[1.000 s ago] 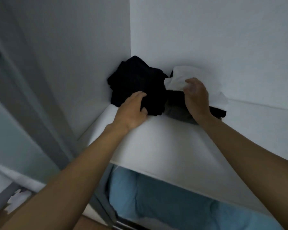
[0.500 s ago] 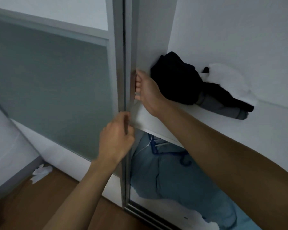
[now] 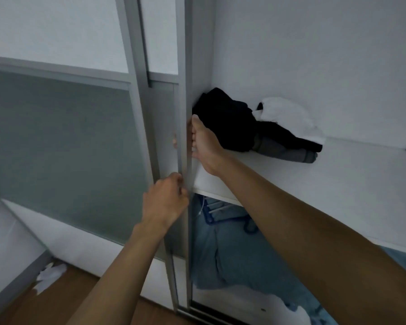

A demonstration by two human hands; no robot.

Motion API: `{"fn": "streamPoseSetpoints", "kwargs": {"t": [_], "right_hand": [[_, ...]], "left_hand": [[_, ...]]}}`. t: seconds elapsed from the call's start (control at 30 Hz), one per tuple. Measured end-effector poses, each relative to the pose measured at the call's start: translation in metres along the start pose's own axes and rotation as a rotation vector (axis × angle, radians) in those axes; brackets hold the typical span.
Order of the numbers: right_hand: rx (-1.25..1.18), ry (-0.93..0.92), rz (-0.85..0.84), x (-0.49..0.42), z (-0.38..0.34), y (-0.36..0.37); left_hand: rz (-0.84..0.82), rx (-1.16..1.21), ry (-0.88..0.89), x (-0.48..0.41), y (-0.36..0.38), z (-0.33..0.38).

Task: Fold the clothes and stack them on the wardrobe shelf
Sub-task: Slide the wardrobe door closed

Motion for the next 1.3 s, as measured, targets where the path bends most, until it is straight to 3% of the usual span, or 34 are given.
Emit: {"fn": "streamPoseSetpoints", "kwargs": {"t": [0.33,0.57,0.83,1.03,1.3], "right_hand": [[-0.001,-0.162,-0.030,0.057,0.009,-0.115],[0.225,-0.240,0.082,0.121,0.005,-0.216],[0.367,-0.285,0.331,0.195,0.006,-0.347],[0.364,-0.331,0.656,0.250,0.010,-0.433],[0.398,-0.312,1.058,0.329,0.011,-0.536]], "left_hand": [[-0.070,-0.015,0.293,0.033,0.040,0.103],[-0.256,-0.006,0.522,0.069,0.067,0.186],[0.135,-0.039,0.979,0.099,0.047,0.261],[0.310,-0.265,1.012,0.101,0.059,0.300],[0.367,-0.422,1.076,0.131,0.110,0.385]]}}
Point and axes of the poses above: each hand's wrist, its own x-axis away from the middle knuckle, its own y-axis out of the palm, z = x × y, the point moved 5 cm from there along -x, towards the middle knuckle
